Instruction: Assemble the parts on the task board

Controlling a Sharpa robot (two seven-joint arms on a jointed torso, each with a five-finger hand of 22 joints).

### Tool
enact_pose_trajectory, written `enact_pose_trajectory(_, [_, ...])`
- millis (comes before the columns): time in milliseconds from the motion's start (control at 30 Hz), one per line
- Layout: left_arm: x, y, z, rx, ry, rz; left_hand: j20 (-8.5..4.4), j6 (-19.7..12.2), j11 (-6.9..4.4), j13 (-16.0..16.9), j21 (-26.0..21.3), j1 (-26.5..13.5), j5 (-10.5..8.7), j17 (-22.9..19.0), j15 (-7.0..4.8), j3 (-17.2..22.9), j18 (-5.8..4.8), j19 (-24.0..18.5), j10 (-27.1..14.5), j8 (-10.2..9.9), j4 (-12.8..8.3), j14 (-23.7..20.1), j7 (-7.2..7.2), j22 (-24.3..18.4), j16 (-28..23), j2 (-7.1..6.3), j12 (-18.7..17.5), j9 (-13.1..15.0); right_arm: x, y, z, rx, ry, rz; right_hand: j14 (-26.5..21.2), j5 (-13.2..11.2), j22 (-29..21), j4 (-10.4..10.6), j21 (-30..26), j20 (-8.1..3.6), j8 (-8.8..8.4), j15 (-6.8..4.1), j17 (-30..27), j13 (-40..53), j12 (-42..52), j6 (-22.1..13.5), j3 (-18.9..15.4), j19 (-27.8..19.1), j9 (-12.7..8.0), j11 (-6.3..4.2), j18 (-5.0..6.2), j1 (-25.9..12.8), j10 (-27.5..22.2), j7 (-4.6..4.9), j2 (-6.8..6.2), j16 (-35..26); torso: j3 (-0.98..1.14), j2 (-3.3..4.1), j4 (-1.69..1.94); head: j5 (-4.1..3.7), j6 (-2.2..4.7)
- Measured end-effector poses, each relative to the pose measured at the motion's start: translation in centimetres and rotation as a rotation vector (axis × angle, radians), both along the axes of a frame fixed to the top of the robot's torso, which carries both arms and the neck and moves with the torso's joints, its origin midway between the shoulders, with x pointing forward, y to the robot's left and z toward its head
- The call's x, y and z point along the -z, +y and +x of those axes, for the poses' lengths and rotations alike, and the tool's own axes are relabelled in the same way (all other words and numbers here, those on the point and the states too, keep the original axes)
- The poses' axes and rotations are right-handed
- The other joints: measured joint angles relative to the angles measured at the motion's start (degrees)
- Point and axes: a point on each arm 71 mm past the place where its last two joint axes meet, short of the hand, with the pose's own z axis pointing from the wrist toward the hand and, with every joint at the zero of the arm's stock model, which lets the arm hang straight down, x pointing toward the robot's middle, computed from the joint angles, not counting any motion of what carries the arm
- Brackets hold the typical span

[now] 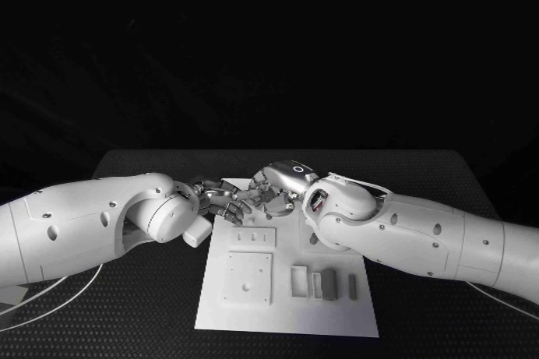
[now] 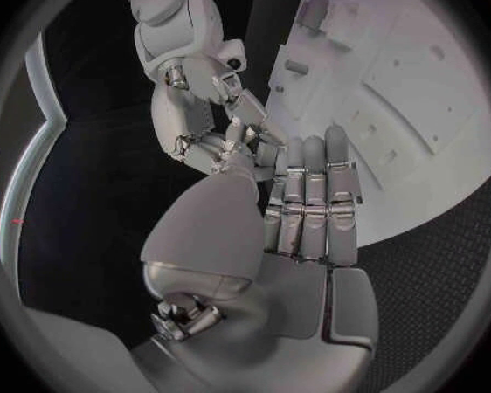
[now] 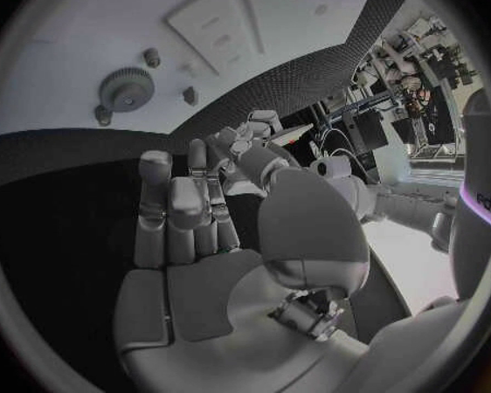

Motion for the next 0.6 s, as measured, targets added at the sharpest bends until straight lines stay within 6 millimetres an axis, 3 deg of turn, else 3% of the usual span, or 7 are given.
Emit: enact_pose_trajectory(600, [0.14,0.1,0.01,-0.004,0.005,0.012,0.0,0.0,0.0,0.18,-0.24,0.68,0.0,0.05,0.01,0.31,-0.01,0.0,0.0,-0.01,0.01,-0.01,0.0,0.19,0.0,0.64,-0.22,0.04,-0.13,0.21,-0.25,-0.01,-0.002,0.009,0.13,0.0,0.0,-0.16,0.0,0.11,0.0,0.1,0.01,-0.22,-0.23,-0.39,0.16,0.1,-0.05,0.16,-0.04,0.68,0.14,0.21,0.22,0.0,-0.03,0.01,0.02,0.21,-0.2])
